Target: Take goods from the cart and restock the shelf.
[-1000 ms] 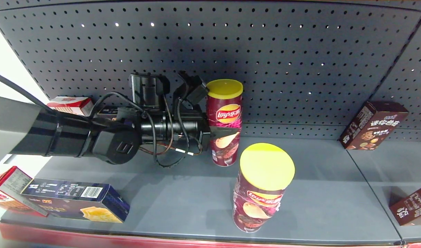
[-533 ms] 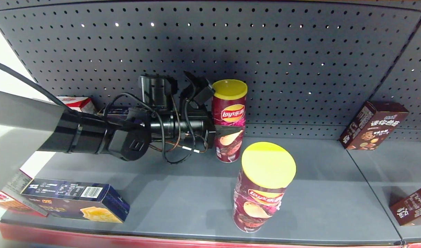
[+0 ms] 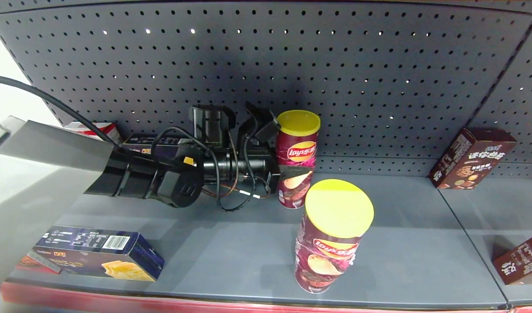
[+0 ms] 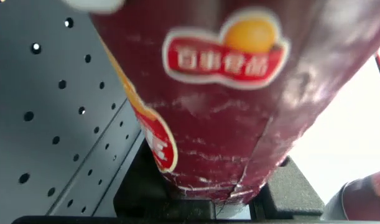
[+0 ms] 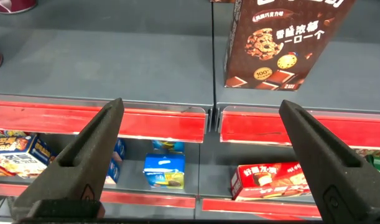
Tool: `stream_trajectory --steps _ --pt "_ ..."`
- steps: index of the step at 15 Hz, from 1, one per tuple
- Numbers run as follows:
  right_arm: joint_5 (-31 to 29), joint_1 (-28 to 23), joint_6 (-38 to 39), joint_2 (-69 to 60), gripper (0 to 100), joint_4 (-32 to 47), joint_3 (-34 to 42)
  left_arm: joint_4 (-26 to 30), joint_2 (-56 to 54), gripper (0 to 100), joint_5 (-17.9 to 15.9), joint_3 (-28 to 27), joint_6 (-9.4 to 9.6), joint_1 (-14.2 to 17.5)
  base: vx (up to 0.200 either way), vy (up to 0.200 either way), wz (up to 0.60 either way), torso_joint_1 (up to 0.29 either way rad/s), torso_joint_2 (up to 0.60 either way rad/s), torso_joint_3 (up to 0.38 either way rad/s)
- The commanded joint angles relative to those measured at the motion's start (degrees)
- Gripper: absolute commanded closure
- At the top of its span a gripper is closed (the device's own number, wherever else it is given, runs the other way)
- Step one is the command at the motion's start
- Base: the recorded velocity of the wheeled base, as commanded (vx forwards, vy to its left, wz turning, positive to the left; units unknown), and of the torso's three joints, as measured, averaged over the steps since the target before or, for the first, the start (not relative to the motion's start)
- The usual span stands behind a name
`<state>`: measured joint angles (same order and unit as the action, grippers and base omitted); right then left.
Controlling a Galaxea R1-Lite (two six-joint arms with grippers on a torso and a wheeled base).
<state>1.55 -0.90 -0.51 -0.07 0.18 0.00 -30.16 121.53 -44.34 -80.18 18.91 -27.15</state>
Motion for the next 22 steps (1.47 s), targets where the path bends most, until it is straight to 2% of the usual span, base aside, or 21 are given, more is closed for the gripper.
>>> stream_trajectory --steps 1,6,8,10,11,16,17,18,19,20,21,22 --pt "0.0 0.0 0.0 0.1 0 0.0 0.0 0.3 0.6 0 0.0 0.2 0.16 0.1 0.0 0.0 0.0 0.0 0.0 0.0" --pt "0.0 0.0 0.0 0.1 0 0.0 0.0 0.5 -2.5 0 0.3 2.9 0.16 2.1 0.0 0.0 0.0 0.0 0.0 0.0" --pt "0.0 0.0 0.0 0.1 0 0.0 0.0 0.3 -7.1 0 1.6 7.9 0.6 3.0 0.0 0.0 0.0 0.0 0.0 0.0" --pt "0.0 0.0 0.0 0.1 0 0.0 0.0 0.3 -7.9 0 2.1 9.1 1.22 3.1 0.0 0.0 0.0 0.0 0.0 0.0" --pt "0.0 0.0 0.0 0.1 0 0.0 0.0 0.3 -8.9 0 4.8 11.8 2.54 3.1 0.0 0.0 0.0 0.0 0.0 0.0" --pt "0.0 0.0 0.0 0.1 0 0.0 0.0 0.3 -11.7 0 8.6 14.4 2.54 3.9 0.0 0.0 0.0 0.0 0.0 0.0" --pt "0.0 0.0 0.0 0.1 0 0.0 0.0 0.2 -12.4 0 9.7 14.9 2.54 3.9 0.0 0.0 0.0 0.0 0.0 0.0" --pt "0.0 0.0 0.0 0.1 0 0.0 0.0 0.2 -13.5 0 12.8 15.5 2.54 3.9 0.0 0.0 0.0 0.0 0.0 0.0" --pt "0.0 0.0 0.0 0.1 0 0.0 0.0 0.2 -13.5 0 12.8 15.5 2.54 3.9 0.0 0.0 0.0 0.0 0.0 0.0" --pt "0.0 0.0 0.0 0.1 0 0.0 0.0 0.2 -14.9 0 16.9 16.4 3.24 3.9 0.0 0.0 0.0 0.0 0.0 0.0" --pt "0.0 0.0 0.0 0.1 0 0.0 0.0 0.2 -15.2 0 18.3 16.5 3.42 3.8 0.0 0.0 0.0 0.0 0.0 0.0" --pt "0.0 0.0 0.0 0.1 0 0.0 0.0 0.2 -15.4 0 21.3 16.9 3.5 3.5 0.0 0.0 0.0 0.0 0.0 0.0"
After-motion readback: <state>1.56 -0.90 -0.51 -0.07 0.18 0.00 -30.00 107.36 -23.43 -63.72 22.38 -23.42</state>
